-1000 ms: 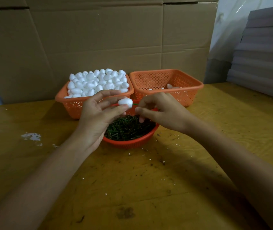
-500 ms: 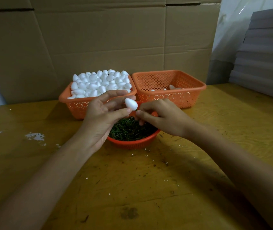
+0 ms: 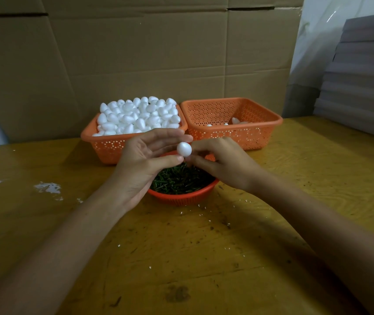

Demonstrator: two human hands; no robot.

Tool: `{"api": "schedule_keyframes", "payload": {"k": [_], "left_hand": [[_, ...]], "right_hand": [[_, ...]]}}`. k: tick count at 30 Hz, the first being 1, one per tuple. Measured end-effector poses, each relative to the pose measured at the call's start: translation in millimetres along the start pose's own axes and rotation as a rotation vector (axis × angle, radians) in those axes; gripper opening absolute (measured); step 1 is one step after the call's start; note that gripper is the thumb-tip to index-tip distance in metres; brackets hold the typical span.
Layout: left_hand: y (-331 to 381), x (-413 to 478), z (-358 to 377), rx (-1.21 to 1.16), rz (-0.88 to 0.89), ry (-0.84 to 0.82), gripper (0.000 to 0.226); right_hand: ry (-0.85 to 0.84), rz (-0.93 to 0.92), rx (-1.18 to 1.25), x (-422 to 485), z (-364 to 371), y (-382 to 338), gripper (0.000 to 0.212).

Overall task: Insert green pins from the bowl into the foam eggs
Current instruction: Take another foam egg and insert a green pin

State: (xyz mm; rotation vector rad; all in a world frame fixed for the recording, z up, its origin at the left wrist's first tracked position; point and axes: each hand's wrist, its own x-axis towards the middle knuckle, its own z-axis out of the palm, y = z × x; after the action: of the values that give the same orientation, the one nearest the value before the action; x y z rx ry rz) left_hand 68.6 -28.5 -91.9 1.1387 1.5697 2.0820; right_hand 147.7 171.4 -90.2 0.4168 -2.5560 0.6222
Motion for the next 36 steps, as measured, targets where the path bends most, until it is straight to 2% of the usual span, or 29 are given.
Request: {"api": "schedule_keyframes", "payload": {"k": [20,29,33,36], "left_hand": [[-3.2,0.1,3.0,0.22,0.056,0.021,0.041],[-5.5,1.3,3.3,0.221,0.066,0.039,0.034],[-5.1,0.8,3.6,0.201,0.079,0.05,0.042],[-6.1,-0.2,7.0,0.271,0.102,0.137,0.049]], "right_hand": [[0.014,0.039,0.33,3.3,13.8,10.5,0.015],[-0.061,0.078,0.499,2.8,7.5,9.1,0.019],[-0.066,0.11,0.592,0.8,5.0,12.7,0.019],[0.019,0.17,0.659,1.9,0.4,16.7,0.016]]}}
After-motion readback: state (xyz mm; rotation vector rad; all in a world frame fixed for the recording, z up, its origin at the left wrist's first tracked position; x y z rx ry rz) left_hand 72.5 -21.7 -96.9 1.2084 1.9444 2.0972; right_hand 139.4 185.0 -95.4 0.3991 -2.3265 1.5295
